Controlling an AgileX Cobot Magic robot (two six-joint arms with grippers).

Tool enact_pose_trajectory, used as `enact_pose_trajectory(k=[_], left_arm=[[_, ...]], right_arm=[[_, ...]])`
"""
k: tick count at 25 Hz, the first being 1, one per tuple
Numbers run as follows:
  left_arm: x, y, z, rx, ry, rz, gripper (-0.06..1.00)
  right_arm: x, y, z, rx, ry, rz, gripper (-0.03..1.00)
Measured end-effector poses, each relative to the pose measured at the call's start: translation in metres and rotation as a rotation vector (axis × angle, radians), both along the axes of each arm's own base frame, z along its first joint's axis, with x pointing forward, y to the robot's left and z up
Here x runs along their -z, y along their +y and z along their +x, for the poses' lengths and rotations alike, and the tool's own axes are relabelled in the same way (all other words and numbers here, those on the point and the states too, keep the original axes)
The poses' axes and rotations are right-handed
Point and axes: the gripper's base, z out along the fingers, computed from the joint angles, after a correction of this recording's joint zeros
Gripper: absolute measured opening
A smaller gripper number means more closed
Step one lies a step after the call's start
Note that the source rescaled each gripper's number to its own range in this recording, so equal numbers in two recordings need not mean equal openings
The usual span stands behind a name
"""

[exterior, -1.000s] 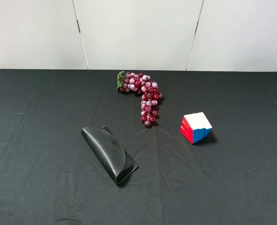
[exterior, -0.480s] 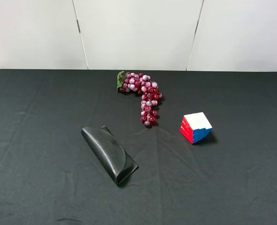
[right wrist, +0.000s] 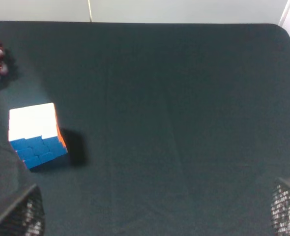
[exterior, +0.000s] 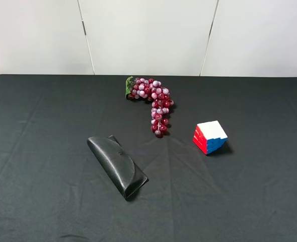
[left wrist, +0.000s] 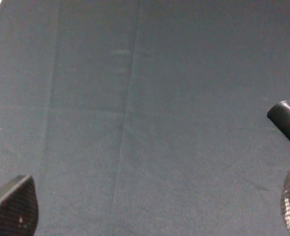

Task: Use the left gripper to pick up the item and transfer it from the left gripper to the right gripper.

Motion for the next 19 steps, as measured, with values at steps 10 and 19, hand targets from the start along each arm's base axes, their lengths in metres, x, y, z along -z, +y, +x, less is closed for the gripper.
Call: enact_pose_trajectory(k=[10,19], left_arm=[[0.0,0.0,0.0,0.0,0.0,0.0,0.97],[0.0,0.0,0.0,0.0,0.0,0.0,0.97]], right_arm=[[0.0,0.0,0.0,0.0,0.0,0.0,0.99],[0.0,0.0,0.0,0.0,0.0,0.0,0.99]])
